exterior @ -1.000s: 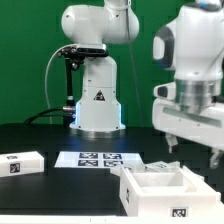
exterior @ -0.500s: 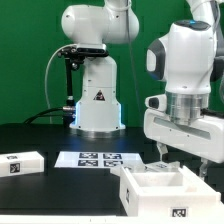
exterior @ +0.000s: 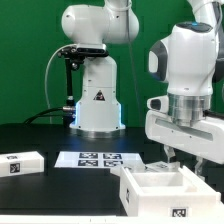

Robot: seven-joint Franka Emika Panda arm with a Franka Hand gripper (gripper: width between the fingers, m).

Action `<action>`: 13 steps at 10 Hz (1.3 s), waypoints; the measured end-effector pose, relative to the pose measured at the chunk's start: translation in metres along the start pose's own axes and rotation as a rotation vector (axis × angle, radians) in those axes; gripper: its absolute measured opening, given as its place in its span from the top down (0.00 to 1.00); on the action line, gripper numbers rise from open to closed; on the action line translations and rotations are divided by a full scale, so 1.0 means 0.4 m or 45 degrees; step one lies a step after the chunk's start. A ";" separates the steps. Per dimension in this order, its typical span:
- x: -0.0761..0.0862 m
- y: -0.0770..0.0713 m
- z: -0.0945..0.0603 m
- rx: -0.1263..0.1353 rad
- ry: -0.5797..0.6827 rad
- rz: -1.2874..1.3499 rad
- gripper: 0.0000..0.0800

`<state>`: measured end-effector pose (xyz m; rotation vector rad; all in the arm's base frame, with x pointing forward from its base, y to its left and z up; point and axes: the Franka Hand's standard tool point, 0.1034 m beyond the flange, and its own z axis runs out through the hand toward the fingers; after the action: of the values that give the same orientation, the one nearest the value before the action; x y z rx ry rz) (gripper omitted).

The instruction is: Assemble cabinet

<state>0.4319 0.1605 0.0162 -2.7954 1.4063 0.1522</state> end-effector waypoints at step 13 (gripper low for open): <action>0.030 0.002 -0.104 0.098 0.001 -0.185 0.92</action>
Offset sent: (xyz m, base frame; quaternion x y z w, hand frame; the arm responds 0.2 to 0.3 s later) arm 0.0000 0.0000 0.0000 0.0000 0.0000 0.0000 1.0000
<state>0.4419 0.1485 0.0564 -2.8203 1.1770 0.0932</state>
